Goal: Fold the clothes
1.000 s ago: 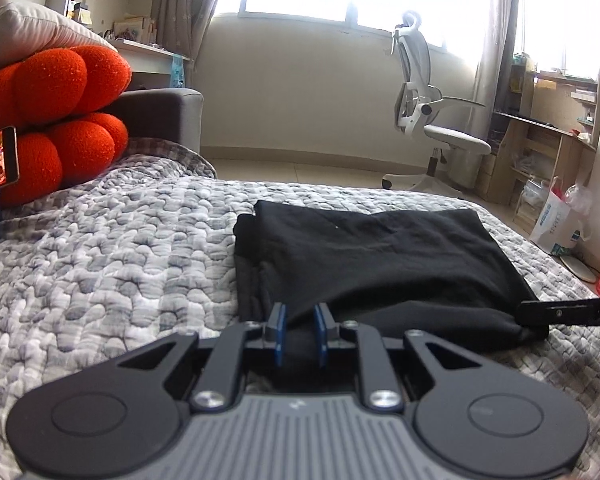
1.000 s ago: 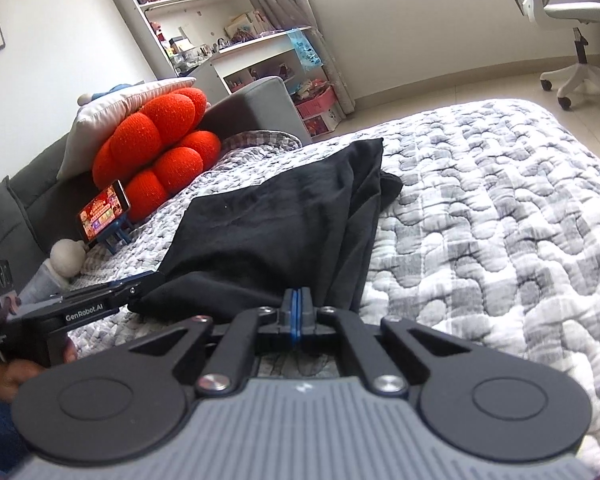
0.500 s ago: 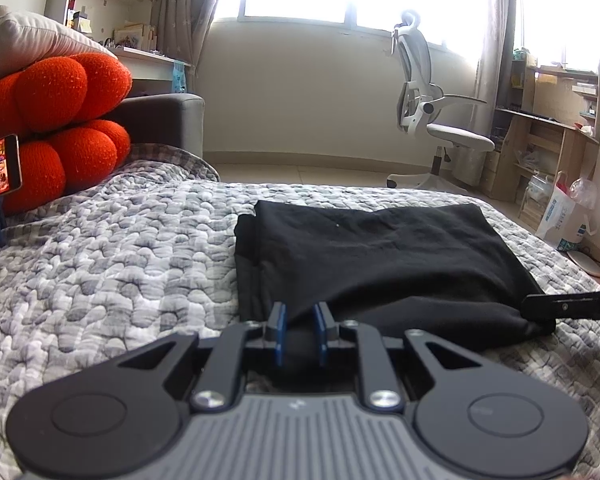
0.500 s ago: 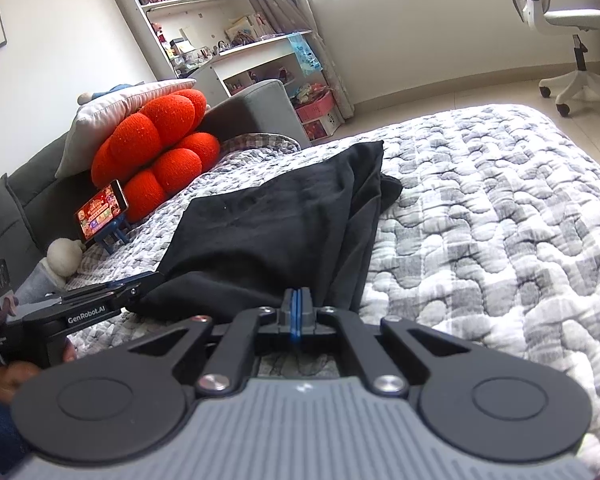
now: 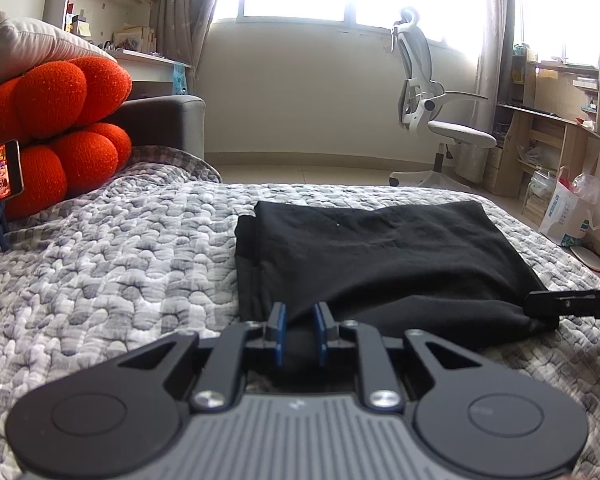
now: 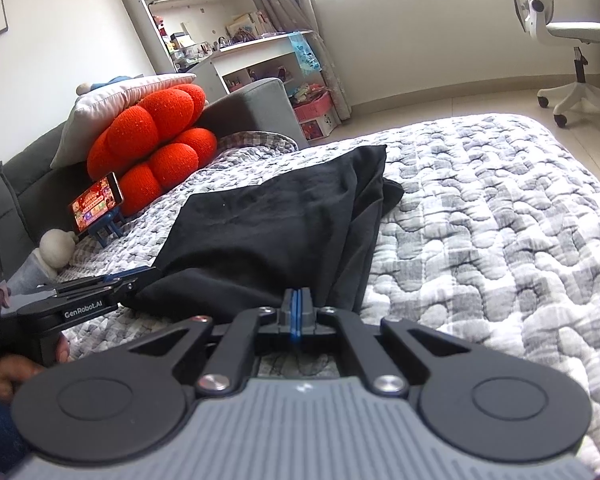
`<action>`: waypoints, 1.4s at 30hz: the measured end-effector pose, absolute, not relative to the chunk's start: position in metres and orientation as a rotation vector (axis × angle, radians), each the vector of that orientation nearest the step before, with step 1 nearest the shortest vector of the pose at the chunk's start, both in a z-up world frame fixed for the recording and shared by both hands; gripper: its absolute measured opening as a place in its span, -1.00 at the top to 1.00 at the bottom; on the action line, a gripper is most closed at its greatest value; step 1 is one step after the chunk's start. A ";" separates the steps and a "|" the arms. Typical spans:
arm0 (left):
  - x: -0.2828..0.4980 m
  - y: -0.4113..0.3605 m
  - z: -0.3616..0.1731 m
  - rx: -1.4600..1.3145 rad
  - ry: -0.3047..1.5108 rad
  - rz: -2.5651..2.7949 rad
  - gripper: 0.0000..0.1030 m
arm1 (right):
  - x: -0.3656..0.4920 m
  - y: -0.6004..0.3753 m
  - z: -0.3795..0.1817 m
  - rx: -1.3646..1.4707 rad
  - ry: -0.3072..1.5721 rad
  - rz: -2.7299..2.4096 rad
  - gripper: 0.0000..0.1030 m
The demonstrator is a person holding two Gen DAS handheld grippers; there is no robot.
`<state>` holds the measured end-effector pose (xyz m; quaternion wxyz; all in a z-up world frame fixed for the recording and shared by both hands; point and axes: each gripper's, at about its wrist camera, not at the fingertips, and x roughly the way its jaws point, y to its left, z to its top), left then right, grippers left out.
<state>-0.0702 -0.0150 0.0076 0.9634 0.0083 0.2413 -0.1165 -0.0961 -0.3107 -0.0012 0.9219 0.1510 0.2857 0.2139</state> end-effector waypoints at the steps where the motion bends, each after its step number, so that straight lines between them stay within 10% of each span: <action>1: -0.070 -0.015 0.008 0.015 0.489 -0.237 0.66 | -0.096 -0.311 -0.001 0.313 0.589 0.439 1.00; 5: -0.070 -0.014 0.008 0.010 0.489 -0.239 0.66 | -0.097 -0.307 0.011 0.329 0.606 0.433 0.67; 42: -0.069 -0.002 0.007 -0.067 0.494 -0.283 0.66 | -0.094 -0.300 0.003 0.231 0.578 0.347 0.84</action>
